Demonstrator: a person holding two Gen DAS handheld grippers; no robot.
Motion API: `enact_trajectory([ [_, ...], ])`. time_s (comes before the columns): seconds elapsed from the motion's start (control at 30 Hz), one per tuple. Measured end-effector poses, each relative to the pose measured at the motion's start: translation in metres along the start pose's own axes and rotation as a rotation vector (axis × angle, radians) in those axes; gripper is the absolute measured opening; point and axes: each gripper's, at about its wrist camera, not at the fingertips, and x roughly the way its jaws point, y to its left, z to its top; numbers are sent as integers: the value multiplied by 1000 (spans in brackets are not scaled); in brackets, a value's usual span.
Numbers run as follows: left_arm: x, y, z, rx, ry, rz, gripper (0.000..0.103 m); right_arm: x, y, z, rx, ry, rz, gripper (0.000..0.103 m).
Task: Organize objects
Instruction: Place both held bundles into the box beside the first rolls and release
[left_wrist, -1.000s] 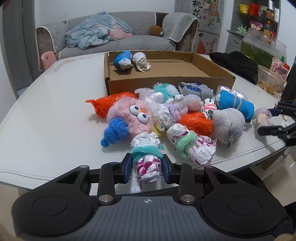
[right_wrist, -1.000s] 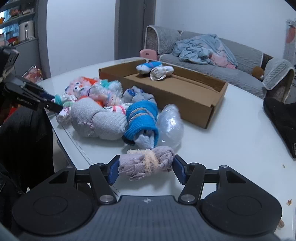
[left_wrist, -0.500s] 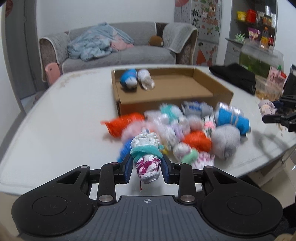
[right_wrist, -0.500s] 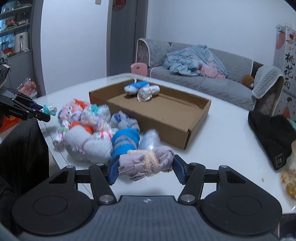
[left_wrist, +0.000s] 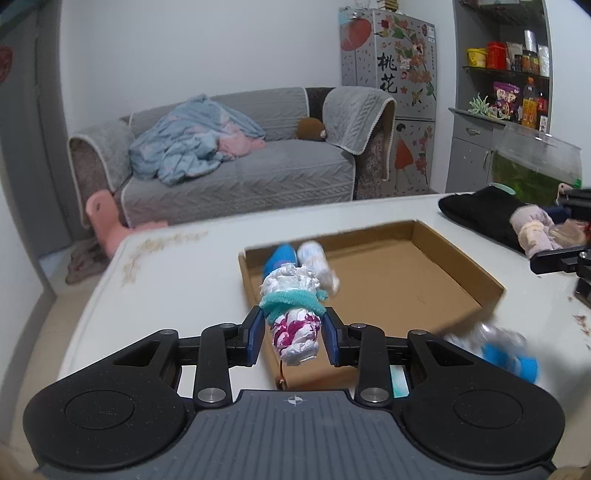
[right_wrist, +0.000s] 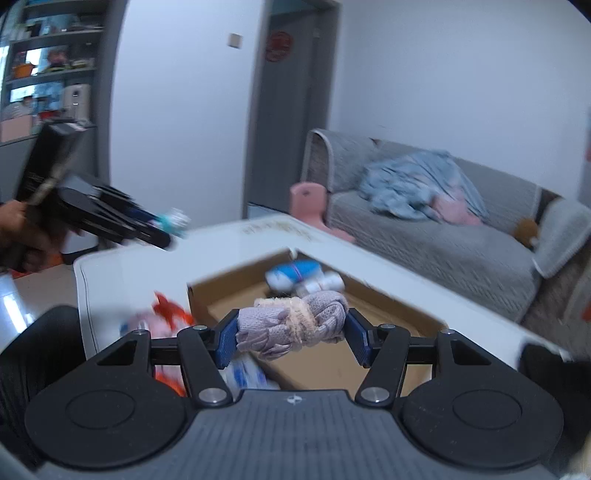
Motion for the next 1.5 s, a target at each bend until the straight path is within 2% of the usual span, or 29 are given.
enact_trajectory([
  [0.17,42,5,27,-10,27,-41,40,50,-1,35,-65,15,40,55],
  [0.3,79,8,34,-36,75,-65,41,100,0,48,-125,70,54,56],
  [0.53,129,14,17,-125,132,-57,41,178,14,36,-301,221,44,55],
  [0.63,144,11,10,-121,152,-33,41,198,19,27,-370,272,38,56],
  [1.0,167,8,-2,-69,203,-21,44,232,16,17,-385,347,93,56],
  [1.2,169,6,-3,-52,201,-29,43,240,18,16,-391,366,105,56],
  [1.37,166,4,-1,-38,196,-17,52,241,18,16,-390,378,110,56],
  [1.5,163,4,3,-22,185,-1,66,241,18,16,-387,373,102,59],
])
